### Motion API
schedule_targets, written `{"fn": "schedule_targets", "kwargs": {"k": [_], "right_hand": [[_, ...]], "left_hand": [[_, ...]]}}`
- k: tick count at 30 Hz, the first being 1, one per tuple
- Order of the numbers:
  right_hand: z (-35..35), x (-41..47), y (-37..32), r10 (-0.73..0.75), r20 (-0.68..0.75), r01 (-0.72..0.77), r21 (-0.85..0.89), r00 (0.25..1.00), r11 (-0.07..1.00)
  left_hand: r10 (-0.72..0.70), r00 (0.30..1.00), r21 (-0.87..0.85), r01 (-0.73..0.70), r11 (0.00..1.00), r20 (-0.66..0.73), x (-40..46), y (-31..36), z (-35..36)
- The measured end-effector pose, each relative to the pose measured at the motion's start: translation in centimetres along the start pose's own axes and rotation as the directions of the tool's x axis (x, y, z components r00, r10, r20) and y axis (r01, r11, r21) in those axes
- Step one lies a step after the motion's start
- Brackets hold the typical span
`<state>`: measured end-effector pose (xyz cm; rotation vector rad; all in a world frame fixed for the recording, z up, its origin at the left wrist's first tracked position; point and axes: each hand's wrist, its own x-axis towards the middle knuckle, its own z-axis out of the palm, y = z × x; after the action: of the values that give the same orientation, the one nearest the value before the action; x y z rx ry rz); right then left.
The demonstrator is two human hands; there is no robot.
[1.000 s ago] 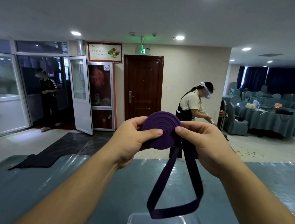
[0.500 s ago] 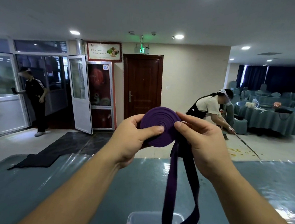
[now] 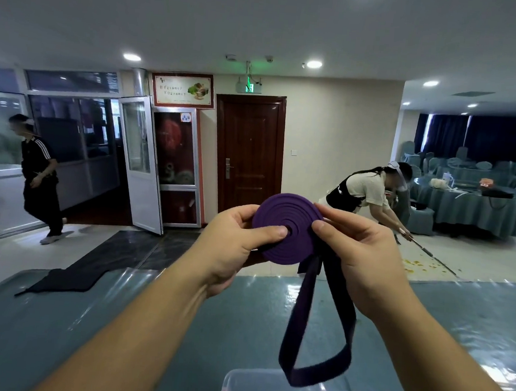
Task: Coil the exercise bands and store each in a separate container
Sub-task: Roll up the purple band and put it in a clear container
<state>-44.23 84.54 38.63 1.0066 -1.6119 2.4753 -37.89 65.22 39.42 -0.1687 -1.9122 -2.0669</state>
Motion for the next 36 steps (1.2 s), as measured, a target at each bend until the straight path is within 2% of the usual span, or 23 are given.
{"fn": "schedule_targets", "kwargs": {"k": [5,10,13,19,23,28,33,36], "right_hand": [[-0.2,0.1,-0.1,0.004,0.012,-0.003,-0.064,1.000,0.998],[0.0,0.1,-0.3,0.016,-0.025,-0.015,0.042,1.000,0.999],[-0.2,0.1,-0.6,0.030,-0.009,-0.029,0.093,1.000,0.995],[-0.6,0.1,-0.5,0.040,-0.001,-0.039,0.041,0.999,0.998],[-0.4,0.2,-0.4,0.080,-0.057,-0.077,0.037,0.995,0.996],[-0.4,-0.2,-0.7,0.164,0.027,-0.164,0.020,0.986,0.986],[-0.7,-0.5,-1.1,0.204,0.063,-0.207,0.031,0.977,0.978],[-0.6,-0.4,-1.0,0.197,0.059,-0.201,0.061,0.979,0.978]], "left_hand": [[-0.050,0.996,0.108,0.042,0.993,0.072,0.0,1.0,-0.5],[0.014,1.000,-0.033,-0.014,0.999,-0.011,-0.1,0.4,0.4],[0.008,1.000,-0.103,-0.008,0.995,-0.004,-0.2,0.0,0.6],[-0.048,0.994,0.039,0.045,0.998,0.099,-0.1,1.1,-0.1],[0.003,0.999,0.019,-0.004,1.000,0.051,-0.1,0.8,0.3],[0.004,1.000,-0.079,-0.006,0.997,-0.022,-0.2,0.0,0.9],[-0.047,0.997,0.049,0.044,0.998,0.061,-0.3,1.0,0.2],[-0.023,0.999,0.024,0.023,0.999,0.036,-0.3,1.1,0.3]]}}
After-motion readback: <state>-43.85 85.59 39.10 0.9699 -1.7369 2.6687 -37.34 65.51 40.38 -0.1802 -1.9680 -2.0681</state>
